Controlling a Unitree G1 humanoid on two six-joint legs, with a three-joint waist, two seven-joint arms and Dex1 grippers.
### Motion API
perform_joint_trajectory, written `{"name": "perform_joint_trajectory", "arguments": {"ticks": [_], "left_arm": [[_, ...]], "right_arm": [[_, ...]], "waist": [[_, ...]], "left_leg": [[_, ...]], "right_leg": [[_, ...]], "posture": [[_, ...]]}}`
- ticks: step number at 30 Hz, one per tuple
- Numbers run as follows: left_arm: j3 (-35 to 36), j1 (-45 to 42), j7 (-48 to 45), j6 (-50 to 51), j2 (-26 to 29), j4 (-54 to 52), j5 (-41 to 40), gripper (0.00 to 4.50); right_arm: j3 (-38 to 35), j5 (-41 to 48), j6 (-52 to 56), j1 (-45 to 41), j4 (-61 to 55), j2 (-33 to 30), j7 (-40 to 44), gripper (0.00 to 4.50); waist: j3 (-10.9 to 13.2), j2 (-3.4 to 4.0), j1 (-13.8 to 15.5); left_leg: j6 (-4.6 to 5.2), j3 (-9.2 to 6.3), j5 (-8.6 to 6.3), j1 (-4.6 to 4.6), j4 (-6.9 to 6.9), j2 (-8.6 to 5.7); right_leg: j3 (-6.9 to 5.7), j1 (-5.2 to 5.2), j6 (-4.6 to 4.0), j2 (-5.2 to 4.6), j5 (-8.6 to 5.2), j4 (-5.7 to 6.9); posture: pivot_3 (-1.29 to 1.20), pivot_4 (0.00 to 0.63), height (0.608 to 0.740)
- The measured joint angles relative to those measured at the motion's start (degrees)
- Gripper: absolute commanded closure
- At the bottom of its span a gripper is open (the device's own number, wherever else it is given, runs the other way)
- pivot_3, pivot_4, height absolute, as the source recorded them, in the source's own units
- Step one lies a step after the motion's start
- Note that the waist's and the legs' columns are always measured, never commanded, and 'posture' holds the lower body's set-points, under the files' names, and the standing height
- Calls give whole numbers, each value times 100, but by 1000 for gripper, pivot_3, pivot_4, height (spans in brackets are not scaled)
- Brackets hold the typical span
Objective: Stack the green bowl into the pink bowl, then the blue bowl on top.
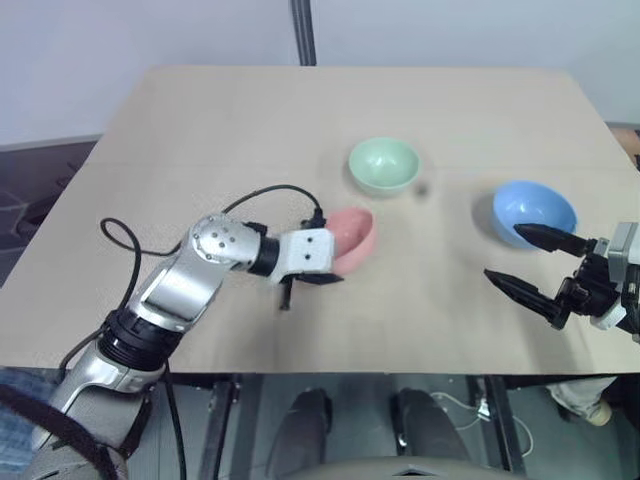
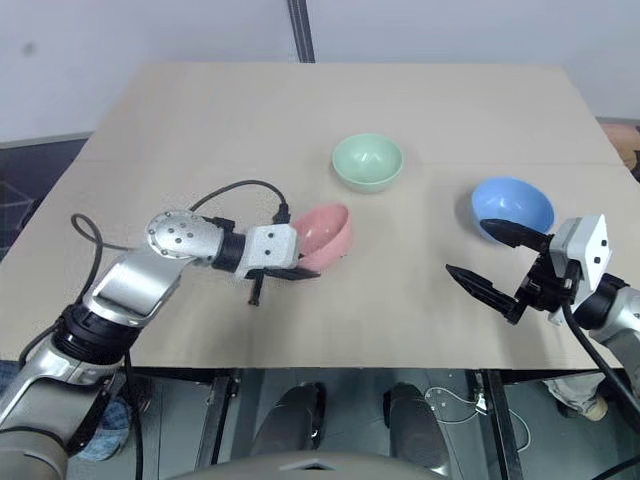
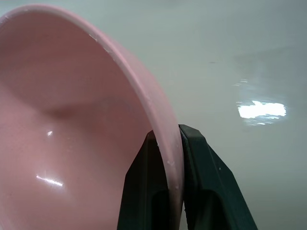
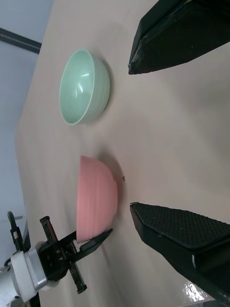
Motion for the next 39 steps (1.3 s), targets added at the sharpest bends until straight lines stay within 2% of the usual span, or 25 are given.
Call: {"name": "perform_joint_trajectory", "arguments": {"ticks": [6, 11, 15, 16, 21, 26, 34, 36, 39], "left_arm": [[-129, -145, -55, -186, -185, 112, 123, 4446], [-127, -169, 174, -250, -502, 318, 226, 2454], [-117, -211, 235, -308, -536, 329, 280, 488], [-114, -211, 295, -321, -562, 352, 303, 132], [10, -201, 356, -92, -618, 359, 192, 132], [636, 62, 453, 457, -590, 242, -397, 132], [2731, 1013, 808, 1976, -215, -412, -2152, 132], [3302, 1303, 977, 2207, -89, -550, -2460, 132], [3812, 1740, 1234, 2276, 125, -582, -2489, 132]], "right_arm": [[-8, -44, -50, 65, -4, 10, -24, 0], [-10, -53, -57, 96, -13, 25, -54, 0], [-10, -52, -58, 105, -14, 25, -64, 0], [-10, -53, -58, 107, -16, 25, -64, 0], [-9, -49, -58, 112, -37, 25, -62, 0], [-20, -37, -57, 156, -37, 23, -12, 0], [-45, 5, -51, 139, 14, -56, 134, 0], [-30, 14, -45, 87, 52, -119, 191, 0], [-16, 16, 37, -39, 241, -281, 276, 0]], "waist": [[0, 0, -8], [1, -1, -7], [1, 0, -10], [1, 0, -8], [1, 0, -9], [1, 0, -22], [1, 0, -12], [1, 0, -9], [1, 0, -14]], "left_leg": [[0, -1, 0, -3, -5, 0], [0, -1, 0, -3, -1, 0], [0, -1, 0, -1, -3, 0], [0, -1, 0, -2, -3, 0], [0, -2, 0, -2, -3, 0], [0, -1, 0, -2, -3, 1], [0, -4, 0, -1, -3, 4], [0, -3, 0, 1, -3, 4], [0, -2, 0, 4, -5, 5]], "right_leg": [[0, -3, 0, 0, 0, -3], [0, -2, 0, -1, 0, -2], [0, -2, 0, 0, 0, -2], [0, -2, 0, -1, 0, -2], [0, -2, 0, -1, 0, -2], [1, -3, 0, -1, 0, -1], [-3, -2, 0, -2, 0, -2], [-2, -2, 0, -3, 0, -2], [-2, -1, -1, -3, 0, -2]], "posture": [[0, 150, 740], [0, 150, 740], [0, 150, 740], [0, 150, 740], [0, 150, 740], [0, 150, 740], [0, 150, 740], [0, 150, 740], [0, 150, 740]]}}
